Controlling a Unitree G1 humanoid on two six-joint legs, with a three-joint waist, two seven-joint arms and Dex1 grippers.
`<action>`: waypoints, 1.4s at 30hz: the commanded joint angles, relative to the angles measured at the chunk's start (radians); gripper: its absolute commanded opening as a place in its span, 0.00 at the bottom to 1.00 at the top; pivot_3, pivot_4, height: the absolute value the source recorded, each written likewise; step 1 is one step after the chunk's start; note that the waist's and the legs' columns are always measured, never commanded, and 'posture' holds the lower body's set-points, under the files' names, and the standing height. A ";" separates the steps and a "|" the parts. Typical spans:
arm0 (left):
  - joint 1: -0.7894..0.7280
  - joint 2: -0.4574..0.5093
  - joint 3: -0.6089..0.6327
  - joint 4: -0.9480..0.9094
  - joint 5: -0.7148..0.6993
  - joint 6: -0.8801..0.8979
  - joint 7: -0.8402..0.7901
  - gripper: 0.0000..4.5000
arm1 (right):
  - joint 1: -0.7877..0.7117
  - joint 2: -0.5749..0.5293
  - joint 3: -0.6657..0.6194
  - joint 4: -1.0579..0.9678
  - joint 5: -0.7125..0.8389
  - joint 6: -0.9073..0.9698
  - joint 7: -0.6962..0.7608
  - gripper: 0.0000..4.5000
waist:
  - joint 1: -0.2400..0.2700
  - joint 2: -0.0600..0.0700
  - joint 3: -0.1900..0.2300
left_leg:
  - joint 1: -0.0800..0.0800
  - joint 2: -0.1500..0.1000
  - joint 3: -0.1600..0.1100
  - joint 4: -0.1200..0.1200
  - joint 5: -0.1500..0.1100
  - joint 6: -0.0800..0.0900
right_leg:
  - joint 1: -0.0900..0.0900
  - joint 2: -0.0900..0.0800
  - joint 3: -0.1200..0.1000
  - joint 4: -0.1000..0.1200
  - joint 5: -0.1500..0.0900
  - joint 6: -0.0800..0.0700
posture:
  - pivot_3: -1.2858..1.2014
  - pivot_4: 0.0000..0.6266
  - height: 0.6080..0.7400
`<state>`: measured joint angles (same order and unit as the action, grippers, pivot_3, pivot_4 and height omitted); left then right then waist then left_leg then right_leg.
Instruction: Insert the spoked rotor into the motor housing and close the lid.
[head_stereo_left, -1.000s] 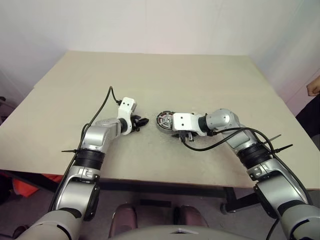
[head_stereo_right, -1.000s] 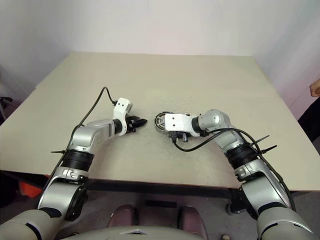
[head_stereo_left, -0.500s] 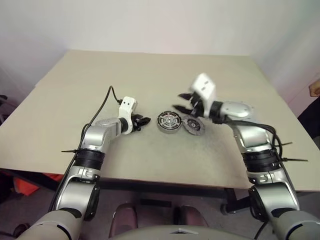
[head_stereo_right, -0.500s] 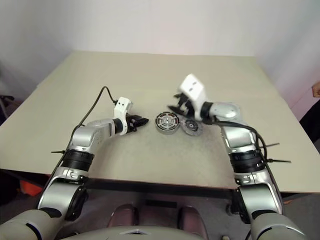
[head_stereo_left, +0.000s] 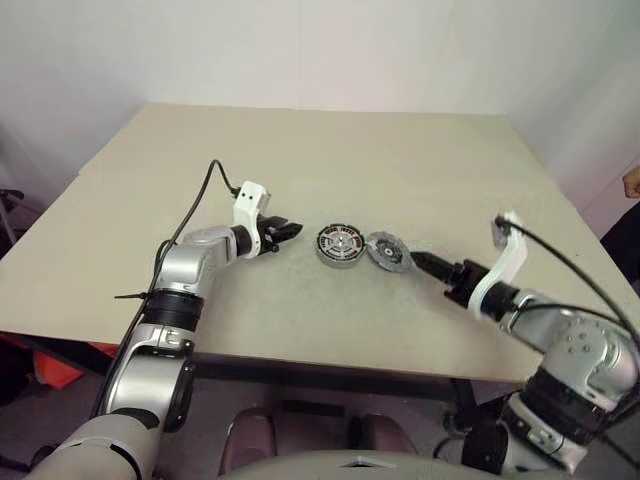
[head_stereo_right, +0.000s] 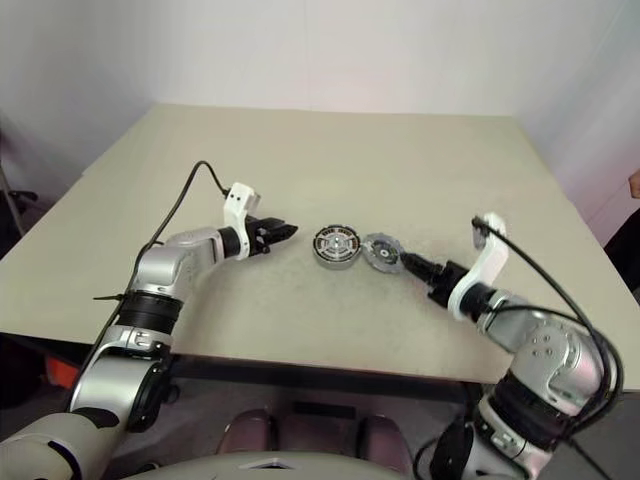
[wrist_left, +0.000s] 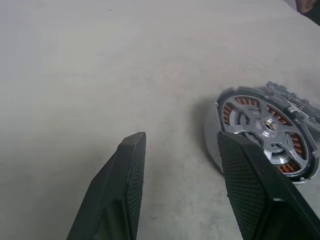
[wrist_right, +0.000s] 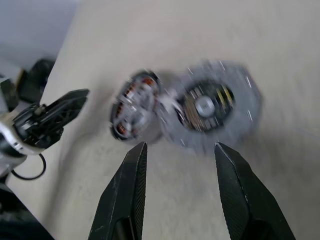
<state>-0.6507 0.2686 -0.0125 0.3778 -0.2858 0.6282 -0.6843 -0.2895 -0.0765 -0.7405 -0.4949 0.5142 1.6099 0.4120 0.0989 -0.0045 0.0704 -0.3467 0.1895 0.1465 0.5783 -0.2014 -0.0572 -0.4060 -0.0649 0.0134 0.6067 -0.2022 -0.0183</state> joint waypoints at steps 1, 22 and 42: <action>-0.024 0.001 -0.005 -0.011 0.004 -0.024 -0.008 0.53 | 0.000 0.043 -0.041 0.004 0.087 0.004 -0.118 0.52 | 0.000 0.002 0.000 | 0.000 0.000 0.000 0.000 0.000 -0.001 | 0.000 0.000 0.000 0.000 0.000 0.000 | 0.52 0.00 1.00; -0.020 0.047 0.002 -0.020 0.005 -0.008 0.015 0.53 | -0.161 0.163 -0.077 0.279 0.166 -0.122 -0.362 0.99 | -0.001 0.004 0.000 | -0.002 0.000 0.000 -0.003 0.001 -0.002 | -0.001 0.000 -0.003 -0.001 0.001 -0.001 | 0.52 0.00 1.00; -0.027 0.060 -0.011 -0.019 0.017 -0.006 0.011 0.53 | -0.226 0.146 0.098 0.431 0.260 -0.498 -0.348 0.99 | -0.003 0.004 0.000 | -0.005 0.000 0.000 -0.003 0.009 -0.014 | 0.000 -0.008 -0.013 0.001 -0.001 0.003 | 0.52 0.00 1.00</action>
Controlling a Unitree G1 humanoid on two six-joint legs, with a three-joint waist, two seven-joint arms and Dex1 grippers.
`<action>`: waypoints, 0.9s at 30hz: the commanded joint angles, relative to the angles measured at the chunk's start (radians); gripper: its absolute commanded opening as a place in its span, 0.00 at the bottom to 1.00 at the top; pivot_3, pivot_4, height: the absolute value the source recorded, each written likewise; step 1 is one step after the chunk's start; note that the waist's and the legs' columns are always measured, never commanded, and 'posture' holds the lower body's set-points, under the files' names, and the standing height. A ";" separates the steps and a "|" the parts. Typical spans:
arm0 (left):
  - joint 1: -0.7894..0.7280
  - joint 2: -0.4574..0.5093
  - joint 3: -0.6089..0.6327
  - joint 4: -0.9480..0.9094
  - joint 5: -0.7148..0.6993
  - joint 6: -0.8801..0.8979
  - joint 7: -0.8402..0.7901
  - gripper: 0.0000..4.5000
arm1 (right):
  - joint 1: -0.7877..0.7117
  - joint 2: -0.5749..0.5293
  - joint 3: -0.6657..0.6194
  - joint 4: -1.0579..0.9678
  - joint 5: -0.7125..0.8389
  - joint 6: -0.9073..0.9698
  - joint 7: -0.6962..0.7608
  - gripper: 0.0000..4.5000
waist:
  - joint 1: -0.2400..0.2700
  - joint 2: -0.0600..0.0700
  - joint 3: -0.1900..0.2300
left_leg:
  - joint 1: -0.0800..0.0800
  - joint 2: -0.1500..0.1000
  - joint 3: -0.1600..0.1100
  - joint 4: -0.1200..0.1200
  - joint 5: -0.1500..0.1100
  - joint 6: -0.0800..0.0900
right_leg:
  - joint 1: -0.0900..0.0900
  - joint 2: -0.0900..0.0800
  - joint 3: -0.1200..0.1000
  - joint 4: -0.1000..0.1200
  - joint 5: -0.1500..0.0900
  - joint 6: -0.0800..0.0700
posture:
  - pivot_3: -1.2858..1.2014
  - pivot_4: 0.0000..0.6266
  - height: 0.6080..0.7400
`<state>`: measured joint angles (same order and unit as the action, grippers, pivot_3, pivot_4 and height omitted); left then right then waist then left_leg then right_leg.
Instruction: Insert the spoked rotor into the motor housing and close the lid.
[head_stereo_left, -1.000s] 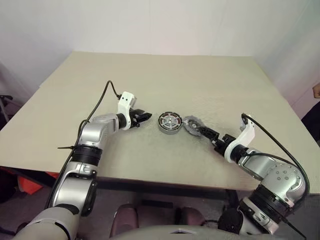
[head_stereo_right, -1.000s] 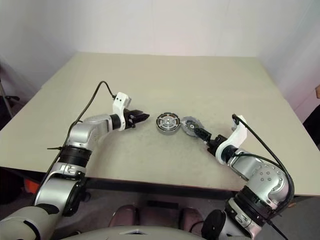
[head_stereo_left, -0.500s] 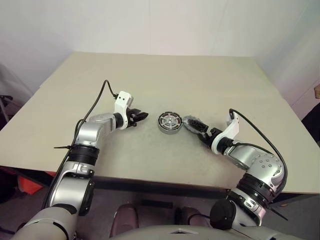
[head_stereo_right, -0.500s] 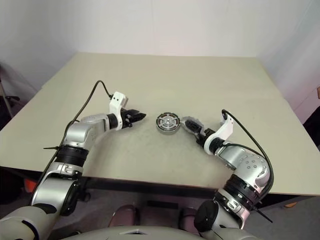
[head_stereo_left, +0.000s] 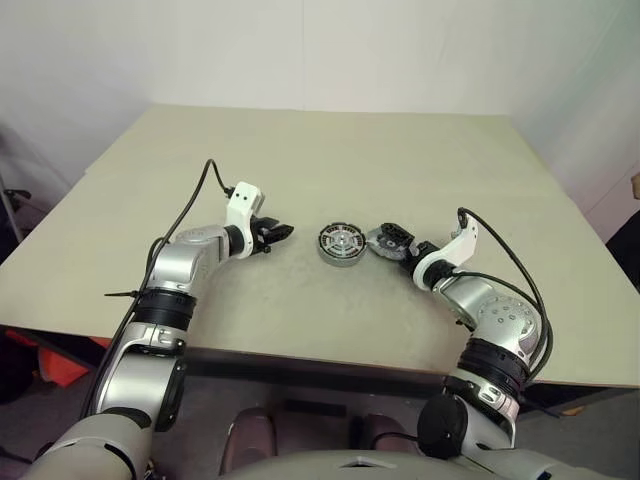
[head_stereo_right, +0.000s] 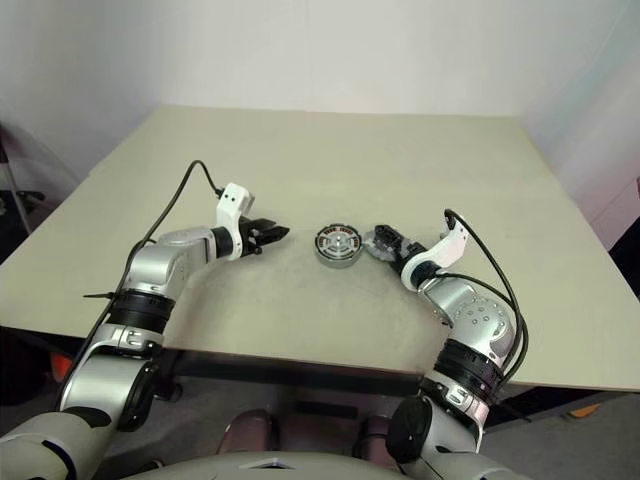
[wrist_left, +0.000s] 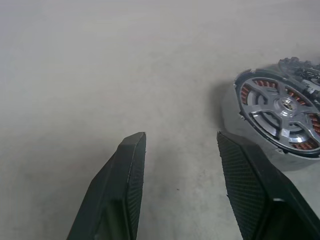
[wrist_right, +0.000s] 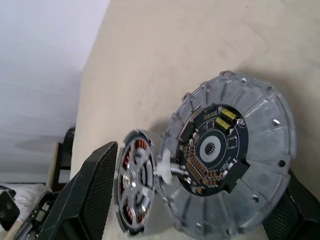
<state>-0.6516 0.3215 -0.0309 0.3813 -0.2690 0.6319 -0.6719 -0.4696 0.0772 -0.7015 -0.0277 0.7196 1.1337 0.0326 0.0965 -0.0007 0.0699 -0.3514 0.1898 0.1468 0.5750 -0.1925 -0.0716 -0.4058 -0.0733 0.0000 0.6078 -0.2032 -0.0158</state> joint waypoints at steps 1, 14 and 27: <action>-0.026 0.007 0.008 -0.022 0.001 -0.010 -0.001 0.53 | -0.050 -0.009 0.074 -0.042 0.063 -0.020 0.037 0.99 | -0.001 0.000 0.000 | 0.000 0.000 0.000 -0.001 0.000 0.000 | -0.001 0.000 -0.001 0.000 0.002 -0.003 | 0.52 0.00 1.00; -0.025 0.013 0.029 -0.008 0.003 -0.020 0.017 0.53 | -0.088 -0.045 0.340 -0.097 0.104 0.002 0.095 0.99 | 0.002 0.000 0.000 | -0.003 0.002 0.000 -0.005 -0.001 0.003 | -0.001 0.000 -0.006 -0.001 0.000 -0.008 | 0.52 0.00 1.00; -0.020 0.018 0.037 -0.017 -0.005 -0.040 0.010 0.53 | 0.069 -0.488 0.928 -0.100 -0.476 -0.686 0.480 0.99 | 0.009 -0.001 0.000 | -0.008 0.002 -0.001 -0.002 -0.001 0.002 | -0.001 -0.001 -0.008 -0.002 0.001 -0.004 | 0.52 0.00 1.00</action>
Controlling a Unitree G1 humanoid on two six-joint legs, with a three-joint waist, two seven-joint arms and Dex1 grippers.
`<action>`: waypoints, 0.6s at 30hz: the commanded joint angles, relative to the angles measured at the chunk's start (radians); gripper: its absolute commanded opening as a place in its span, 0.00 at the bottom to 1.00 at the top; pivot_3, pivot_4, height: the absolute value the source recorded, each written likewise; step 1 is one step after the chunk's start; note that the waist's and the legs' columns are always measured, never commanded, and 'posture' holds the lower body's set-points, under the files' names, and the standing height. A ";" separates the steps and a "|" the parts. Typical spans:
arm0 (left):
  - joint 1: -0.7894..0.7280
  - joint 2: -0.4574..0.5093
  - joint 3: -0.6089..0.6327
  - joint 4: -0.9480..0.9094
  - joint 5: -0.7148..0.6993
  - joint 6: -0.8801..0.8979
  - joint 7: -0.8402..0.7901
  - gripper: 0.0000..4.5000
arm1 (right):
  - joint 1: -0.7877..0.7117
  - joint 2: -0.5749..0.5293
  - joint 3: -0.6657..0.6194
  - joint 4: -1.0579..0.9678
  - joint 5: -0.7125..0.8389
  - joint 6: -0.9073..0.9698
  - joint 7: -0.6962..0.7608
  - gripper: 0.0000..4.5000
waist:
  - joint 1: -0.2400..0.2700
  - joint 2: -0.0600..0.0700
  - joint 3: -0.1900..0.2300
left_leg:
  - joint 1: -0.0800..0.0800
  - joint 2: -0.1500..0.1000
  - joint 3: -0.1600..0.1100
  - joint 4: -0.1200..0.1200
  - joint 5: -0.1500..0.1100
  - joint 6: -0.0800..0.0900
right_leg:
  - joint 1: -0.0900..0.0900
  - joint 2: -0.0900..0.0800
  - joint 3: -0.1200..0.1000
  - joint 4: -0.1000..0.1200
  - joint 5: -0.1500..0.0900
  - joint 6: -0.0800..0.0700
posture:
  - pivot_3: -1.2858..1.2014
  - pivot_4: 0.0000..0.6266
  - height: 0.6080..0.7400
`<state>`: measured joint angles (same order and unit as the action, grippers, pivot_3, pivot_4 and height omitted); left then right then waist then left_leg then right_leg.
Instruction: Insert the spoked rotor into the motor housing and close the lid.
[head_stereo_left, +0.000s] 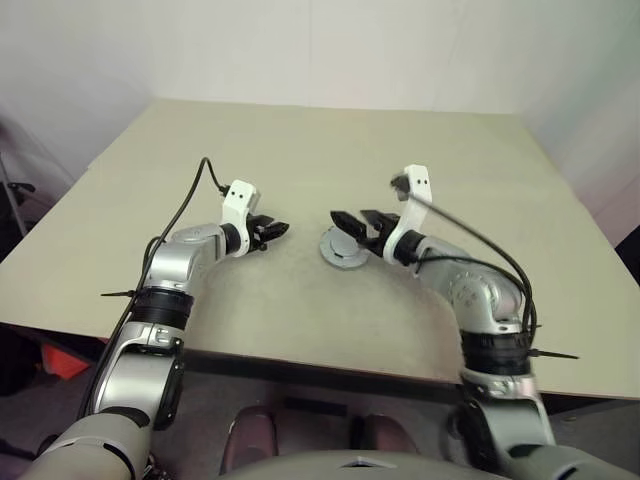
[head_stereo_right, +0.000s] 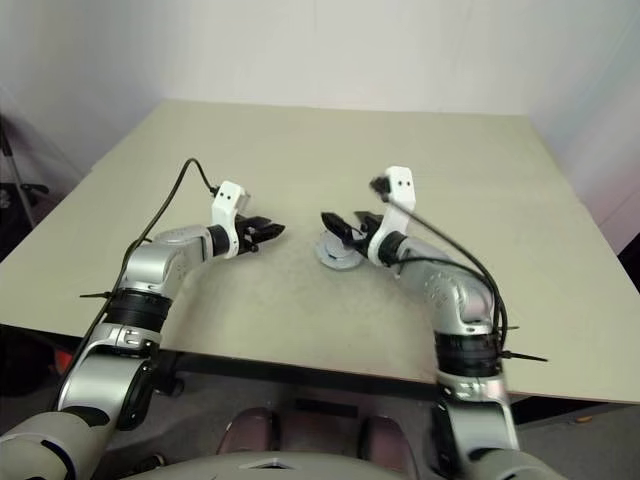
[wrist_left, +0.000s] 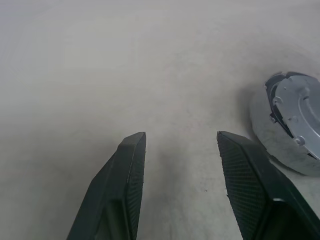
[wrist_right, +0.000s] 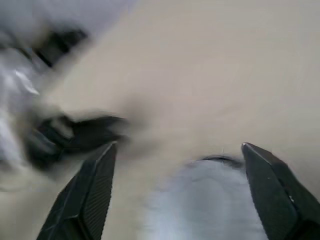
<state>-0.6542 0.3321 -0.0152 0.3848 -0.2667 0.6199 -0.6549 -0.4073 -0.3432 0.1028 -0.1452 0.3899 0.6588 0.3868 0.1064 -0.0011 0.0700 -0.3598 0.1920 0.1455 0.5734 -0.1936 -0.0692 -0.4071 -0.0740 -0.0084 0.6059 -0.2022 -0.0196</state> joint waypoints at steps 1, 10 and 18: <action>-0.020 0.007 0.023 -0.016 -0.007 -0.030 -0.007 0.53 | 0.010 -0.081 0.138 0.045 -0.166 -0.251 0.145 0.99 | -0.003 0.000 0.000 | -0.001 0.000 0.000 0.000 0.000 0.000 | 0.000 0.000 0.000 0.000 0.000 0.000 | 0.52 0.00 1.00; -0.002 -0.005 0.023 -0.024 -0.005 -0.039 0.000 0.53 | -0.021 -0.042 0.123 0.227 -0.231 -0.392 0.199 0.99 | -0.010 0.000 0.000 | -0.004 0.001 0.000 0.006 0.000 0.011 | 0.000 0.000 0.000 0.002 -0.001 -0.004 | 0.52 0.00 1.00; 0.017 -0.013 0.023 -0.049 -0.009 -0.028 0.010 0.53 | -0.043 -0.013 0.099 0.311 -0.242 -0.404 0.212 0.99 | -0.010 0.000 0.000 | -0.004 0.001 0.000 0.007 0.000 0.018 | 0.000 0.000 -0.002 0.002 -0.001 -0.005 | 0.52 0.00 1.00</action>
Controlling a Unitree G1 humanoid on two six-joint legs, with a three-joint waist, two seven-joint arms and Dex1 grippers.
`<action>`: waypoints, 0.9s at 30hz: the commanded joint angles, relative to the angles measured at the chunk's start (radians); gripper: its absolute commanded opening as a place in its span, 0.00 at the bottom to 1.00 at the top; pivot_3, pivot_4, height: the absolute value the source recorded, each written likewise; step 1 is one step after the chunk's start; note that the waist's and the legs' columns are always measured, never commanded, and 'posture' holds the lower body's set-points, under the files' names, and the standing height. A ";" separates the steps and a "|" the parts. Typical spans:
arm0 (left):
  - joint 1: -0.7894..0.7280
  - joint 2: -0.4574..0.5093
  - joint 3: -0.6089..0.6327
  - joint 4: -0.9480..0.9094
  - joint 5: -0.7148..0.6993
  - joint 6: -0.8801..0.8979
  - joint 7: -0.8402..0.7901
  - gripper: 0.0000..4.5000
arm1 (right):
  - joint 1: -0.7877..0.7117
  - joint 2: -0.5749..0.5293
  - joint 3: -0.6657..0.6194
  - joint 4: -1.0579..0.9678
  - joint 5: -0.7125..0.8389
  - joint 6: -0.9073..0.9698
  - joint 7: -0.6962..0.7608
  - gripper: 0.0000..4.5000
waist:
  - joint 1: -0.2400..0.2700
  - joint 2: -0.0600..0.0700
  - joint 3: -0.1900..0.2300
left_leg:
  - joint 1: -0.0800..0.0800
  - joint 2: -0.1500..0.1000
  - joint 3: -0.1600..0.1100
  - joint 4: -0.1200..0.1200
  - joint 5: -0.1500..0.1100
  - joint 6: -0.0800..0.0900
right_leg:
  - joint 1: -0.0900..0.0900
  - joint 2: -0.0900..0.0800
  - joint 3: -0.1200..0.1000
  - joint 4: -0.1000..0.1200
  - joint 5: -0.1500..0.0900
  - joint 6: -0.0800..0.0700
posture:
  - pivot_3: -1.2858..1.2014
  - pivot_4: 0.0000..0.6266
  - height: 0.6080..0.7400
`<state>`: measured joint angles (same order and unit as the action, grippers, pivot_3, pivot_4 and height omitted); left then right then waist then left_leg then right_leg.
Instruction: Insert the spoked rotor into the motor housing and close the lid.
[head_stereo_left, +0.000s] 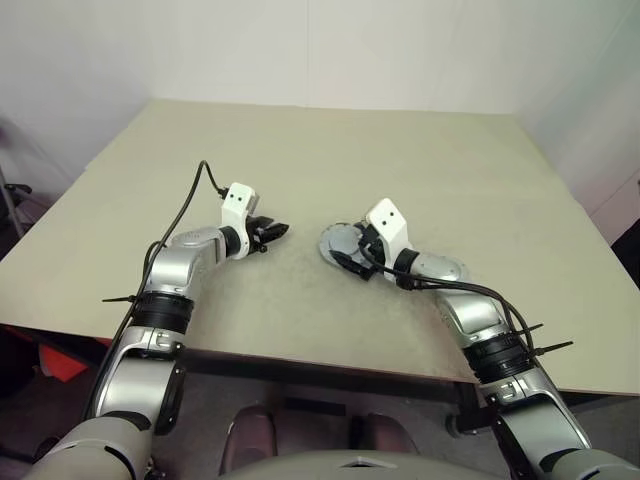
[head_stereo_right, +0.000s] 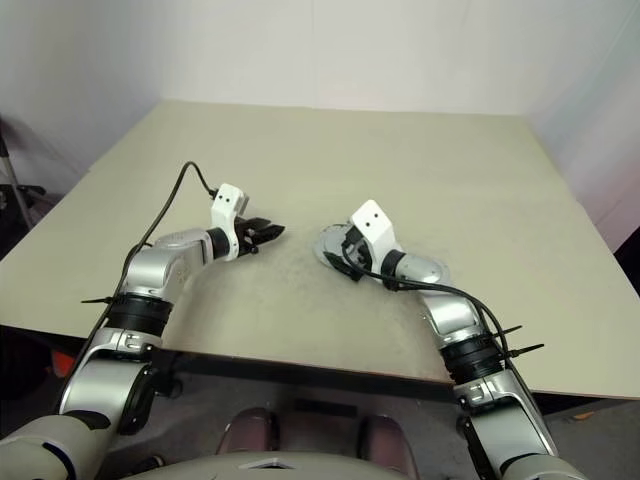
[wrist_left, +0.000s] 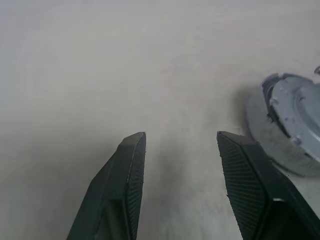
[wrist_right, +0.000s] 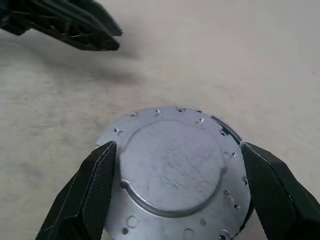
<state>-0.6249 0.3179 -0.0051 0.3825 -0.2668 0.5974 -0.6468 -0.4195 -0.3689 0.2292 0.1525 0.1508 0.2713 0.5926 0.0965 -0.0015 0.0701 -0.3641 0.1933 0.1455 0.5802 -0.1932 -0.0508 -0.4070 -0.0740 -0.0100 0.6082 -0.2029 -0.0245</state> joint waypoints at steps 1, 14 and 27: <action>-0.012 0.001 0.013 -0.047 -0.009 -0.006 0.003 0.53 | -0.031 0.016 -0.031 0.023 -0.003 -0.014 0.008 0.99 | 0.000 0.000 0.000 | 0.000 0.000 0.000 0.000 0.000 0.000 | 0.000 0.000 0.000 0.000 0.000 0.000 | 0.52 0.00 1.00; -0.008 0.004 0.022 -0.041 -0.008 -0.006 0.017 0.53 | -0.039 0.036 -0.066 0.012 0.009 0.029 0.018 0.70 | 0.000 0.000 0.000 | 0.002 0.000 0.000 0.001 0.000 0.002 | 0.001 0.000 0.000 0.001 0.001 -0.001 | 0.52 0.00 1.00; -0.003 0.002 0.016 -0.034 -0.004 -0.004 0.023 0.53 | -0.073 0.061 -0.091 0.011 0.027 0.101 0.026 0.70 | 0.001 0.000 0.000 | 0.001 0.000 0.000 0.001 0.000 0.003 | 0.000 0.000 -0.001 0.000 0.001 -0.001 | 0.52 0.00 1.00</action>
<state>-0.6186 0.3168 -0.0010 0.3744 -0.2668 0.5979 -0.6263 -0.4655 -0.3080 0.1434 0.1827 0.1884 0.4068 0.6215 0.0970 -0.0016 0.0700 -0.3631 0.1938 0.1455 0.5815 -0.1931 -0.0476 -0.4069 -0.0741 -0.0110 0.6080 -0.2023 -0.0255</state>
